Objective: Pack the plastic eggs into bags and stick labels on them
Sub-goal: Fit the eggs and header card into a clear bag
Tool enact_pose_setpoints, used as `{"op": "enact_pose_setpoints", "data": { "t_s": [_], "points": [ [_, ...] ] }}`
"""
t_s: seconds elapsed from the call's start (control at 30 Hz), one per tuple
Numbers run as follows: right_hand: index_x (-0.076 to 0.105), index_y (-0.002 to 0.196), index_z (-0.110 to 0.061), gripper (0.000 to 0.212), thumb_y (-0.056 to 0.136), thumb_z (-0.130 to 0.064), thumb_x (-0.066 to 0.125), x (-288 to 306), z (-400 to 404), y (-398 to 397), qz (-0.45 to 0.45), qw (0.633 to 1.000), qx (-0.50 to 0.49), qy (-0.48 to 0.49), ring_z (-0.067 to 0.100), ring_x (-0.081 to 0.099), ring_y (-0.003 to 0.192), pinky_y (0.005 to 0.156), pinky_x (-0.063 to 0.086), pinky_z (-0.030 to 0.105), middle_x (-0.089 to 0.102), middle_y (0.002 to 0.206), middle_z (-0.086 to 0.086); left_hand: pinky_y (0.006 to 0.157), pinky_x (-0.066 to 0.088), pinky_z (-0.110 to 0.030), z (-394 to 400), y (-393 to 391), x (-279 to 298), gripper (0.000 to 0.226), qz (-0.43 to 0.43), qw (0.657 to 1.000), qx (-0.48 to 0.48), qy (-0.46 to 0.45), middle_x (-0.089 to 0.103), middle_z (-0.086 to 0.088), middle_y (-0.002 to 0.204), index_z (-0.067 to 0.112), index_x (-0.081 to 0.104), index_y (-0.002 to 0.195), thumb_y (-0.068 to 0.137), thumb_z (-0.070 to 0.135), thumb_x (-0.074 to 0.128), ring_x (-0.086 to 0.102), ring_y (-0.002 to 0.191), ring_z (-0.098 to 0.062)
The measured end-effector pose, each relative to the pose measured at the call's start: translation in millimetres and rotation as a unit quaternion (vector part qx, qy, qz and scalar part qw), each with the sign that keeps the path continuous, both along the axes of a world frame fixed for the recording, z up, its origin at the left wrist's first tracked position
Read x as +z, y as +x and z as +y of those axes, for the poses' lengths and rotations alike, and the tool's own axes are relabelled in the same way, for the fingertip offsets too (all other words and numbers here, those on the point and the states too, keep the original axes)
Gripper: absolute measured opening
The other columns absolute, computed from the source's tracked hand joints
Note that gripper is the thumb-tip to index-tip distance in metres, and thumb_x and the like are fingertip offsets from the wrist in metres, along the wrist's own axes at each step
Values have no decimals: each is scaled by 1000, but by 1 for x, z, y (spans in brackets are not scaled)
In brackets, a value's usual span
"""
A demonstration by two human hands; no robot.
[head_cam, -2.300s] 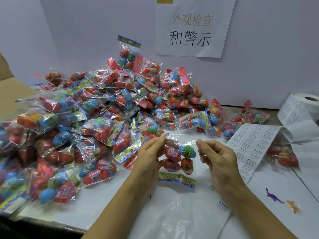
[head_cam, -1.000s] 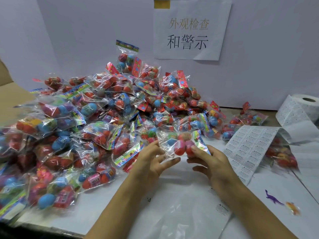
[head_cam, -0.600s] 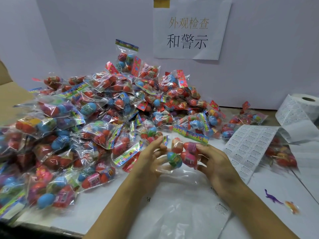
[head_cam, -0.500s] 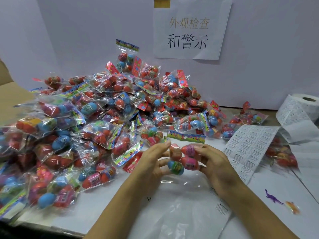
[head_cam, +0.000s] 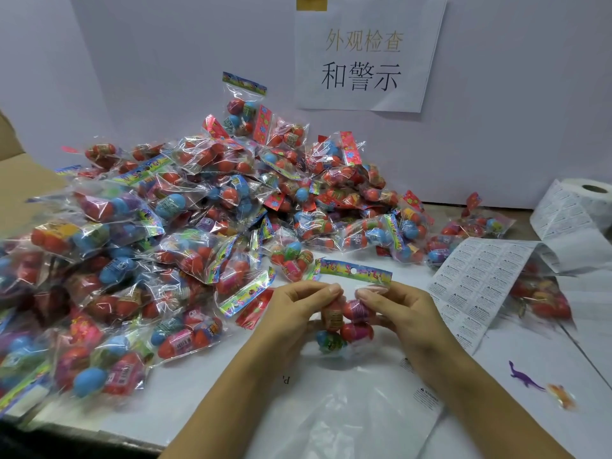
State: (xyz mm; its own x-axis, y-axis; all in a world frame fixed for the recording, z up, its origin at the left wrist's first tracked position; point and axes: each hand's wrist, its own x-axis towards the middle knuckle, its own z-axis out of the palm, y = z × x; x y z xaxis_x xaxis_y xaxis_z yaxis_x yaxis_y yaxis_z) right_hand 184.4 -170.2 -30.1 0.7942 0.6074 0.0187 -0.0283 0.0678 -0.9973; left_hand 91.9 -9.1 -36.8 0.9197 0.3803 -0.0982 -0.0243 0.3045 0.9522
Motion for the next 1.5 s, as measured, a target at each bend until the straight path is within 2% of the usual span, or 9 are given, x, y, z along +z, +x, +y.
{"op": "enact_pose_setpoints", "data": {
  "t_s": [0.1, 0.27, 0.37, 0.57, 0.63, 0.93, 1.17, 1.33, 1.5],
  "points": [
    [77, 100, -17, 30, 70, -18, 81, 1, 3, -1, 41, 997, -37, 44, 29, 75, 85, 70, 61, 28, 77, 94, 19, 73, 61, -36, -1, 1, 1, 23, 3, 1000, -7, -4, 77, -11, 89, 12, 82, 84, 73, 31, 82, 74, 85, -19],
    [64, 121, -21, 48, 78, -7, 81, 0, 3, 0, 27, 997, -57, 51, 25, 75, 78, 75, 61, 28, 75, 80, 14, 69, 60, -32, -4, 1, 3, 15, 7, 1000, -2, -15, 77, -5, 85, 17, 82, 78, 78, 30, 76, 74, 81, -14],
    [62, 125, -18, 54, 76, -11, 82, 2, 4, -1, 35, 996, -62, 52, 28, 76, 83, 71, 61, 28, 77, 84, 16, 69, 61, -33, -5, 1, 3, 16, 1, 1000, 1, -26, 76, -4, 83, 16, 82, 79, 78, 30, 76, 73, 79, -13],
    [56, 114, -34, 62, 59, -34, 85, 6, 5, -3, 55, 997, -37, 33, 21, 76, 86, 69, 60, 25, 79, 96, 8, 68, 59, -31, -1, 2, 0, 18, -12, 998, 23, -59, 77, -8, 90, 14, 83, 86, 80, 29, 75, 75, 83, -15],
    [57, 115, -34, 61, 61, -30, 85, 6, 5, -3, 57, 998, -32, 25, 22, 76, 83, 69, 60, 24, 78, 95, 9, 69, 60, -31, 1, 2, -1, 21, -12, 998, 28, -56, 77, -10, 89, 12, 82, 86, 79, 31, 76, 75, 83, -16],
    [40, 147, -36, 96, 63, -23, 85, -4, 6, 1, 36, 995, -77, 49, 24, 75, 83, 90, 58, 38, 76, 83, 11, 72, 61, -33, 0, 4, -2, 27, 8, 999, 7, -37, 79, -11, 101, 16, 83, 93, 79, 37, 75, 75, 90, -17],
    [49, 136, -39, 83, 63, -25, 85, -6, 5, 6, 33, 994, -88, 50, 25, 76, 85, 86, 58, 35, 77, 87, 14, 73, 62, -39, 0, 4, -4, 33, 5, 1000, -7, -28, 77, -14, 105, 10, 76, 103, 74, 24, 85, 74, 88, -22],
    [57, 116, -39, 61, 63, -25, 84, -7, 5, 6, 35, 994, -85, 60, 23, 75, 84, 80, 61, 27, 77, 87, 13, 71, 62, -41, 2, 7, -8, 6, -5, 1000, -6, -26, 74, -11, 89, 15, 79, 85, 80, 11, 80, 71, 83, -21],
    [60, 112, -33, 58, 60, -29, 85, -8, 7, 6, 38, 995, -79, 57, 25, 76, 84, 73, 60, 25, 78, 88, 14, 62, 60, -37, 2, 9, -7, 16, -4, 999, 15, -39, 74, -6, 83, 17, 76, 75, 83, 3, 74, 72, 77, -15]
  ]
}}
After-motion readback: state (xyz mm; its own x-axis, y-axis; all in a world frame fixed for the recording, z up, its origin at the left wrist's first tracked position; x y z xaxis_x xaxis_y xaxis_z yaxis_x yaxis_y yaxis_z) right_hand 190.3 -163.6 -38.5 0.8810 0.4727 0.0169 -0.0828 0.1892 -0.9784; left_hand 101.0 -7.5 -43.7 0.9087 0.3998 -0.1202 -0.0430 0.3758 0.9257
